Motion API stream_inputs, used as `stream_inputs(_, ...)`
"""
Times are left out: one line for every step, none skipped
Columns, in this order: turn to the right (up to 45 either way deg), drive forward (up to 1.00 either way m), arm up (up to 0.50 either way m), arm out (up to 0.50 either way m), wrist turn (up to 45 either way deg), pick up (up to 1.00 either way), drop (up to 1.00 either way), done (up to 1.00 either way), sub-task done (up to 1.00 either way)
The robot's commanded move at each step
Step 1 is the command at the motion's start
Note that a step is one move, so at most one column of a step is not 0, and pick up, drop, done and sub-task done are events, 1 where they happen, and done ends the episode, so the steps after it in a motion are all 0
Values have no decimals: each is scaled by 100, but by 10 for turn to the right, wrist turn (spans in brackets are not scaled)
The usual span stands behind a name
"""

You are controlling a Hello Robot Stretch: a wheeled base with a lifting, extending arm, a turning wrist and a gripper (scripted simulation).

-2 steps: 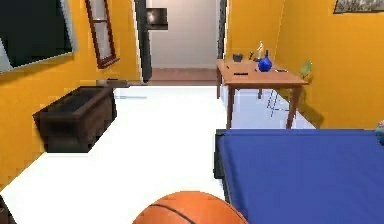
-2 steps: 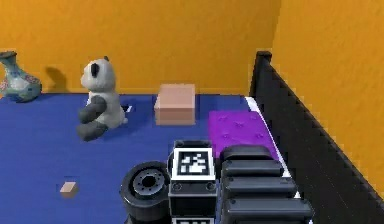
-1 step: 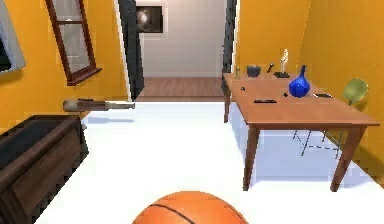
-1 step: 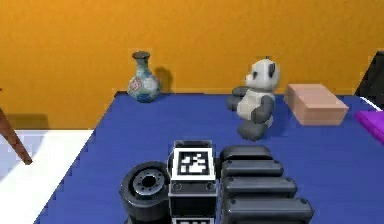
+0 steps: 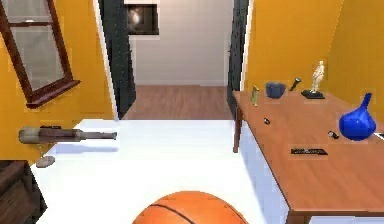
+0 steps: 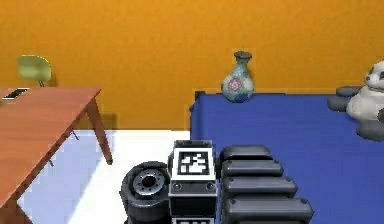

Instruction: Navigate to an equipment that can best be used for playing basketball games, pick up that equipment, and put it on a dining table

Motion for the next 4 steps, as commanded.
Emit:
stream_inputs(180, 0, 0, 0, 0, 0, 0, 0, 0)
stream_inputs(0, 35, 0, 0, 0, 0, 0, 0, 0)
stream_inputs(60, 0, 0, 0, 0, 0, 0, 0, 0)
stream_inputs(210, 0, 0, 0, 0, 0, 0, 0, 0)
